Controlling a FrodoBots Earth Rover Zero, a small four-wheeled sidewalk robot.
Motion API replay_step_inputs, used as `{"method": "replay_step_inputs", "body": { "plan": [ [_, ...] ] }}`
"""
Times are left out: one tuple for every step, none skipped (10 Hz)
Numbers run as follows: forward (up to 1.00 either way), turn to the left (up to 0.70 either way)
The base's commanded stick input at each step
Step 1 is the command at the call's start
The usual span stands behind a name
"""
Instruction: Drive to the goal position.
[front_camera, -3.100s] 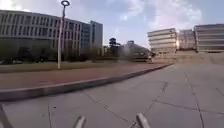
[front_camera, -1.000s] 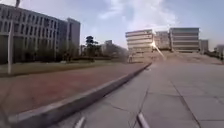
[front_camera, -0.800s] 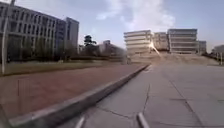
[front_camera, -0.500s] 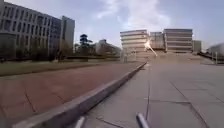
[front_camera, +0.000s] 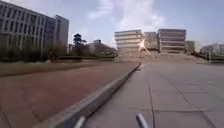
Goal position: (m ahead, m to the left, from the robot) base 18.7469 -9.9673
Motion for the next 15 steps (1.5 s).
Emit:
{"method": "replay_step_inputs", "body": {
  "plan": [
    [0.70, -0.14],
    [0.70, -0.14],
    [0.70, -0.14],
    [0.70, -0.14],
    [0.70, -0.14],
    [0.70, -0.14],
    [0.70, -0.14],
    [0.70, -0.14],
    [0.70, -0.14],
    [0.70, -0.14],
    [0.70, -0.14],
    [0.70, -0.14],
    [0.70, -0.14],
    [0.70, -0.14],
    [0.70, -0.14]
  ]
}}
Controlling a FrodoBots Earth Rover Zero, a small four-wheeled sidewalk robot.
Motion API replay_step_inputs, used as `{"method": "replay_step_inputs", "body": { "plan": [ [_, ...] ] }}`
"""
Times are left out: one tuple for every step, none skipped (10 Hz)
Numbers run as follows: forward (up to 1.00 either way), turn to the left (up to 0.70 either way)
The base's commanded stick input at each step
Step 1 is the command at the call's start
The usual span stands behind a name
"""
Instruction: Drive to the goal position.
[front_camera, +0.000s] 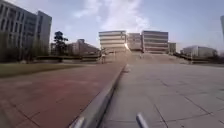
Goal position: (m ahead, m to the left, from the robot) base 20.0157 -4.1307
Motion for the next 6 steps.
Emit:
{"method": "replay_step_inputs", "body": {
  "plan": [
    [0.70, -0.14],
    [0.70, -0.14],
    [0.70, -0.14],
    [0.70, -0.14],
    [0.70, -0.14],
    [0.70, -0.14]
  ]
}}
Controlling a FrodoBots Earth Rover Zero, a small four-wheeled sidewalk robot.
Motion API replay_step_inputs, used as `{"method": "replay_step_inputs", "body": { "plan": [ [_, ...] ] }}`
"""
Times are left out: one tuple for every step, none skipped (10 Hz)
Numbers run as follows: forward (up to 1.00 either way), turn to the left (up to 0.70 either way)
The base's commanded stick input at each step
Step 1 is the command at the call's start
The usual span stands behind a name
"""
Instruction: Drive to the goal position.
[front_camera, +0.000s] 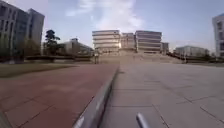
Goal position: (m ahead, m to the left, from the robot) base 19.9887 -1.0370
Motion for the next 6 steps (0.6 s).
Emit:
{"method": "replay_step_inputs", "body": {
  "plan": [
    [0.70, -0.14],
    [0.70, -0.14],
    [0.70, -0.14],
    [0.70, -0.14],
    [0.70, -0.14],
    [0.70, -0.14]
  ]
}}
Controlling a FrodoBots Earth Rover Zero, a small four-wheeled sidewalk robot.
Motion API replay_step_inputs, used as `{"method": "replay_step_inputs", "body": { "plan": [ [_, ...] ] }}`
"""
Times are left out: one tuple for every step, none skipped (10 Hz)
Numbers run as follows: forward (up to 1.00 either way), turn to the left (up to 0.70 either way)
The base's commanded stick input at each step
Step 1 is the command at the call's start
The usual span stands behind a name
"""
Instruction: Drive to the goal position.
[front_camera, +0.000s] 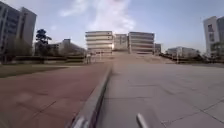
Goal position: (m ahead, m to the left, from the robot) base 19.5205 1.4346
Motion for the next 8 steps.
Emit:
{"method": "replay_step_inputs", "body": {
  "plan": [
    [0.70, -0.14],
    [0.70, -0.14],
    [0.70, -0.14],
    [0.70, -0.14],
    [0.70, -0.14],
    [0.70, -0.11],
    [0.70, 0.00],
    [0.70, 0.00]
  ]
}}
